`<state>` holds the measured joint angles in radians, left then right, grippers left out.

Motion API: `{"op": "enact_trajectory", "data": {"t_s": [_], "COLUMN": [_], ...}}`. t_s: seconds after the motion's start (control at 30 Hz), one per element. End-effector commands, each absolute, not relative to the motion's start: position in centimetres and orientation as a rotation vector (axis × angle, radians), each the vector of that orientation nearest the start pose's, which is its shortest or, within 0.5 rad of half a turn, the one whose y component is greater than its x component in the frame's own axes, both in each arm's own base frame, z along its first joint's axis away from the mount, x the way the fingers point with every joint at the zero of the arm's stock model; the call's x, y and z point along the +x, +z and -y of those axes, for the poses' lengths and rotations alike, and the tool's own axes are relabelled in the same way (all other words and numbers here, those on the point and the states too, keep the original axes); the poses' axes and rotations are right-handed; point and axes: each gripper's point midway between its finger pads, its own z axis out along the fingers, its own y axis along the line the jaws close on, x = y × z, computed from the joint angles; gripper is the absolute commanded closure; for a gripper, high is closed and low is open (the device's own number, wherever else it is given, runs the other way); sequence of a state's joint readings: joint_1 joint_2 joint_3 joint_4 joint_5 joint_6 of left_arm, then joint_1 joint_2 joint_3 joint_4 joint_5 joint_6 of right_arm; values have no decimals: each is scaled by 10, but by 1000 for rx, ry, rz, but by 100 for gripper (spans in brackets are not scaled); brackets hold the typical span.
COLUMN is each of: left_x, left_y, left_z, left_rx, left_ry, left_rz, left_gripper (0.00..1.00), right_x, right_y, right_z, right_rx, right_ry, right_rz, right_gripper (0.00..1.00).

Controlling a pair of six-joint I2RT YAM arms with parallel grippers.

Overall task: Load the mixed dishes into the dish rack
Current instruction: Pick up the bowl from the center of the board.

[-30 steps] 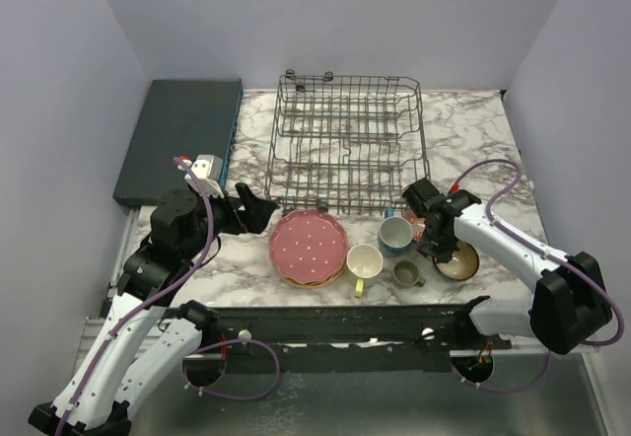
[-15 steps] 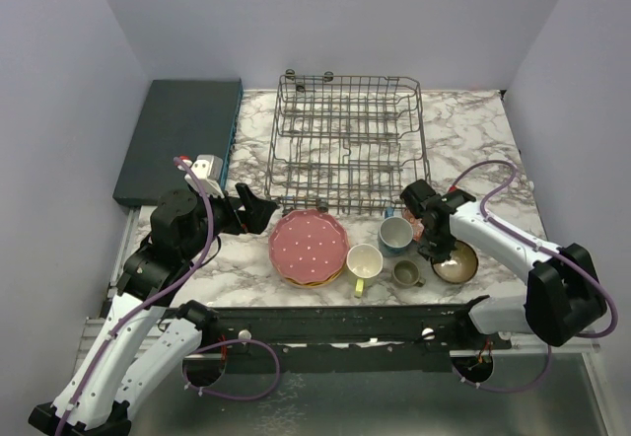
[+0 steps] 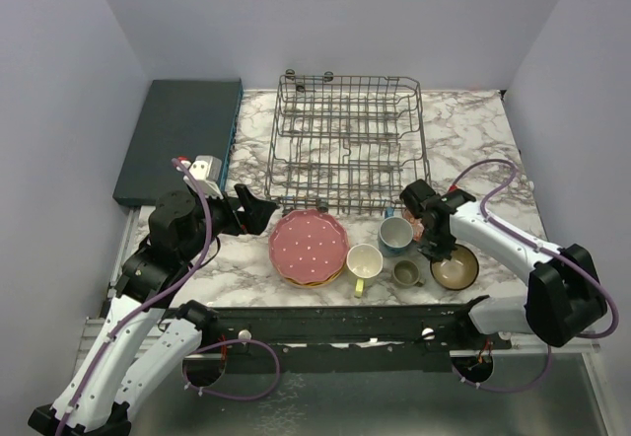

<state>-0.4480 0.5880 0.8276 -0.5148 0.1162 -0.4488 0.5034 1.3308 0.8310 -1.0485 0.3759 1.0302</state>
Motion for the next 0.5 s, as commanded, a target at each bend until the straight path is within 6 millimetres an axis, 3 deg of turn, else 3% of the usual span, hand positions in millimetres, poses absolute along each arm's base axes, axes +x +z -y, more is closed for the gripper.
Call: {"op": "enact_trajectory", "data": {"t_s": [0.0,0.47], "left_x": [205,205], "left_y": [278,279], "left_z": [145,145], "left_rx": [107,107], "left_ry": [-744,-746], "left_rz": [-1892,-1892], "left_gripper": [1,1], "right_x": [176,176], "right_y": [61,104], "right_z": [-63,-51], "right_rx": [815,849], "right_ry": [-343,-330], "right_rz": [-2720,-2617], "right_gripper": [99,100]}}
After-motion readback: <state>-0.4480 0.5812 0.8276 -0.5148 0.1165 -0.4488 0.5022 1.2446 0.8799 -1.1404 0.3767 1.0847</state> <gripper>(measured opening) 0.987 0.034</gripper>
